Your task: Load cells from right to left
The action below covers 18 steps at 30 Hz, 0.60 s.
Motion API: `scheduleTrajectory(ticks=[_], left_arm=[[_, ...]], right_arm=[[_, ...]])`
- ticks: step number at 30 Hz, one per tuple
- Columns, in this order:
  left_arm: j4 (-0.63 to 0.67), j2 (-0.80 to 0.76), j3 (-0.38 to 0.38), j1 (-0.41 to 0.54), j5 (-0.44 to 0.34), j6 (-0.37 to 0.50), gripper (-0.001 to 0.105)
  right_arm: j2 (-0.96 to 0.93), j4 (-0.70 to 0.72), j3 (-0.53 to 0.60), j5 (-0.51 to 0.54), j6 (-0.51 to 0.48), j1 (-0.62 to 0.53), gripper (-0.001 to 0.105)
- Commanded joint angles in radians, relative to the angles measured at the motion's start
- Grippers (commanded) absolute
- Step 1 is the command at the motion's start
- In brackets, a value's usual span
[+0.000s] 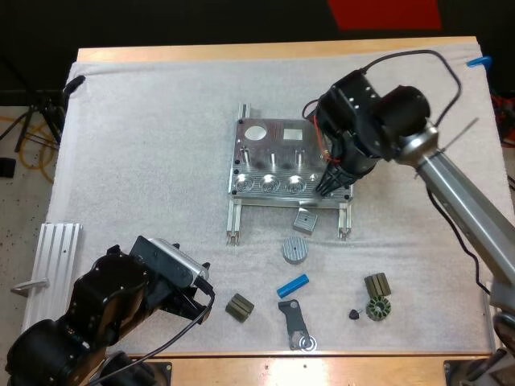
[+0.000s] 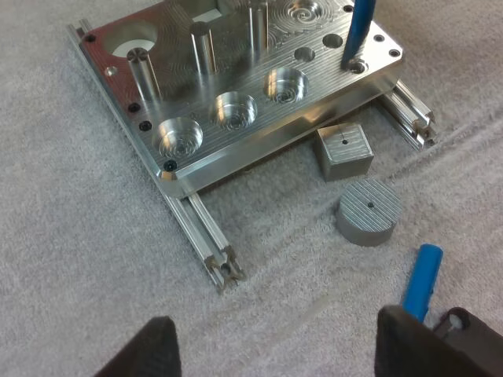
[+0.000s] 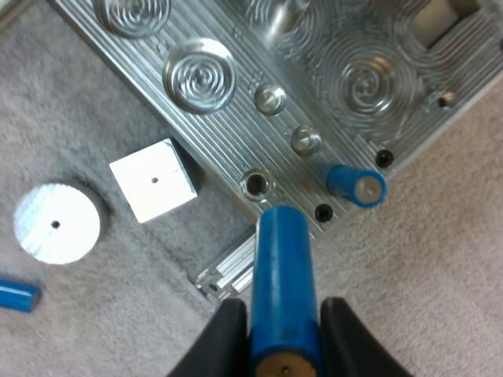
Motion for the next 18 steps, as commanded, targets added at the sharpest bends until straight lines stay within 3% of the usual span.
scheduleTrajectory(ticks=[1,9,18], left_arm=[[-0.002,-0.005,-0.006,-0.005,-0.003,-0.003,0.053],[-0.002,-0.005,-0.006,-0.005,0.008,0.002,0.053],[-0.002,-0.005,-0.006,-0.005,0.008,0.002,0.053]], right_arm=[[0.016,-0.009,-0.008,0.000,-0.029,-0.006,0.001],[0.094,-0.093,-0.008,0.103,-0.097,-0.006,0.001],[0.192,-0.127,-0.008,0.103,-0.166,-0.006,0.001]])
